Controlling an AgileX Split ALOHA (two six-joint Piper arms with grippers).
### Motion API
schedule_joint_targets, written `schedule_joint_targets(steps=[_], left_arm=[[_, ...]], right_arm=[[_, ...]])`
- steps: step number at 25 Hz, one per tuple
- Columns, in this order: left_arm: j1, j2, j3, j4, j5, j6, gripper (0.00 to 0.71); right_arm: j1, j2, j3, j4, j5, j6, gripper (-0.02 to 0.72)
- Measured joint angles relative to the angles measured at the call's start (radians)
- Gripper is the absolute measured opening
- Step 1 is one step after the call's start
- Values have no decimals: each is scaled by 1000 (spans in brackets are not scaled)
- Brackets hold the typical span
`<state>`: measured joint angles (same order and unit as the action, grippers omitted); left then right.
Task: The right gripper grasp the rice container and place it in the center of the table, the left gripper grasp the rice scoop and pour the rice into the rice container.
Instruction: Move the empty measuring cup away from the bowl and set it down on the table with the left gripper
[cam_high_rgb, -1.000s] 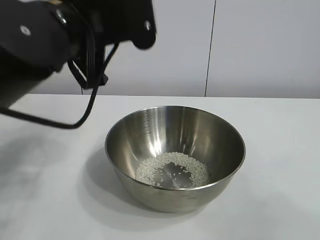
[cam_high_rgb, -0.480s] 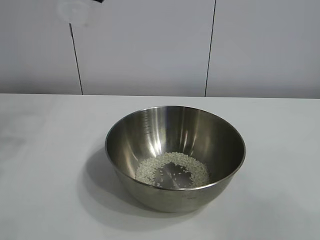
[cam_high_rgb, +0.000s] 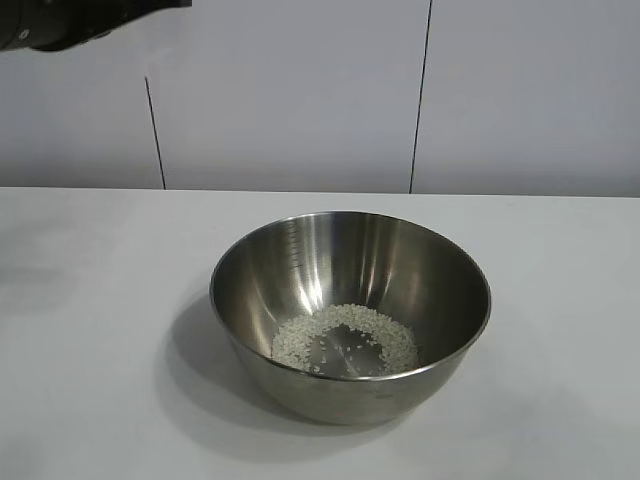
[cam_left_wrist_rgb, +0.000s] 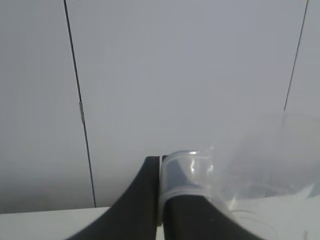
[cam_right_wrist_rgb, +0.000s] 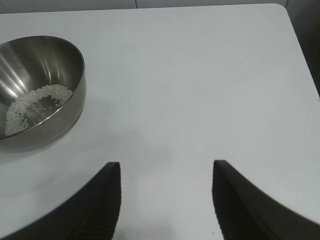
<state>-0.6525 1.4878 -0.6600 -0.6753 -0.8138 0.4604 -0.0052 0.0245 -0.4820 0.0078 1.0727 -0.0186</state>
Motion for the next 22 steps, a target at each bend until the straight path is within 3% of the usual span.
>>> schedule_joint_targets(steps=[6,9,12,16,22], left_arm=[[142,1,118,436,2,-354,2],[205,31,163,552,-46,-455,2],[253,97,213,572,-151,-518,2],[271,212,256,577,-287,-534,2],[271,382,263,580,-316,-536,2]], right_arm=[[0,0,0,0,0,0,380],[0,0,0,0,0,0,380],[0,0,0,0,0,0,380],[0,0,0,0,0,0,380],[0,0,0,0,0,0,380]])
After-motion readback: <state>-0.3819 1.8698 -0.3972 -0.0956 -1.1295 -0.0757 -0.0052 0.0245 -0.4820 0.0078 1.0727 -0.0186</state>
